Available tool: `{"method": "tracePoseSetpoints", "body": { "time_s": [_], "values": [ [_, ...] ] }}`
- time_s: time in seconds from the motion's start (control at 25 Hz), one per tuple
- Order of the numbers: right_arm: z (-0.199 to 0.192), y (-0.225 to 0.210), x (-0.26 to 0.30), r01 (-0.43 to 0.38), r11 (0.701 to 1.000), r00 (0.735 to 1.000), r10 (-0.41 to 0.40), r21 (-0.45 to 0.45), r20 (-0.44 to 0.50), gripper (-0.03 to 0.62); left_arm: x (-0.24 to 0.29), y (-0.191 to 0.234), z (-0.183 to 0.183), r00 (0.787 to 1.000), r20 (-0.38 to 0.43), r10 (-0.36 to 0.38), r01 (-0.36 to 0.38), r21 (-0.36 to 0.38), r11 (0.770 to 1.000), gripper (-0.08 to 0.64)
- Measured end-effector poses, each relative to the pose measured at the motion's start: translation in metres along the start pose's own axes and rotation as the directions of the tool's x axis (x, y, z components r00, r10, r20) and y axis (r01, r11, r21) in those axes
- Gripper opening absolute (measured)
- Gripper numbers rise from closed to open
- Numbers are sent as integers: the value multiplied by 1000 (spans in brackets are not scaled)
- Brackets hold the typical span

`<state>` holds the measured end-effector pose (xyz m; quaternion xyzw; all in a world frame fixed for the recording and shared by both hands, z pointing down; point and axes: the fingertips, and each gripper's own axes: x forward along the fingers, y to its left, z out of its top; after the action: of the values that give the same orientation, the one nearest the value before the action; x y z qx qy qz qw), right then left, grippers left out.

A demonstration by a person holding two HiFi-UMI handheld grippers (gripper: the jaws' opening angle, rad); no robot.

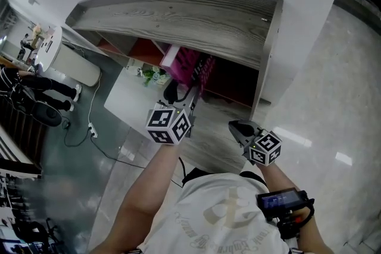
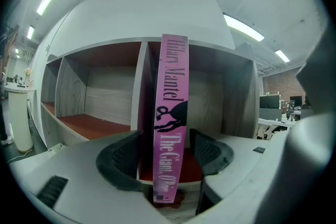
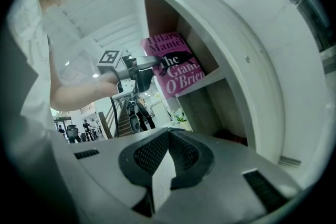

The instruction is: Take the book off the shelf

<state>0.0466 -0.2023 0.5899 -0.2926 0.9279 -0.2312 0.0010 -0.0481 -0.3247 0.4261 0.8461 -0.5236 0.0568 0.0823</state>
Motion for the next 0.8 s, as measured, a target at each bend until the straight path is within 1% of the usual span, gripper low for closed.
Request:
{"method": "tracePoseSetpoints", "body": {
  "time_s": [0.24,0.28,0.32,0.72,0.8],
  "values": [
    [-1,-4,-2,13,1000,1000,-13,9,4,5,12,-3,2,1000,6,-1,1,14,1000,285],
    [-1,-5,-2,14,1000,1000,-14,11,5,5,14,-2,3,1000,7,3,-3,15,1000,261],
    [-2,-5,-2,16,1000,1000,-16,13,4,5,16,-1,3,1000,7,7,-7,14,1000,256],
    [-5,-10,-4,28,999,1000,-28,35,1,5,32,1,6,1000,3,9,-9,0,1000,256],
    [-5,-10,-4,30,999,1000,-30,36,1,5,33,1,7,1000,5,13,-13,-1,1000,247]
  ]
}}
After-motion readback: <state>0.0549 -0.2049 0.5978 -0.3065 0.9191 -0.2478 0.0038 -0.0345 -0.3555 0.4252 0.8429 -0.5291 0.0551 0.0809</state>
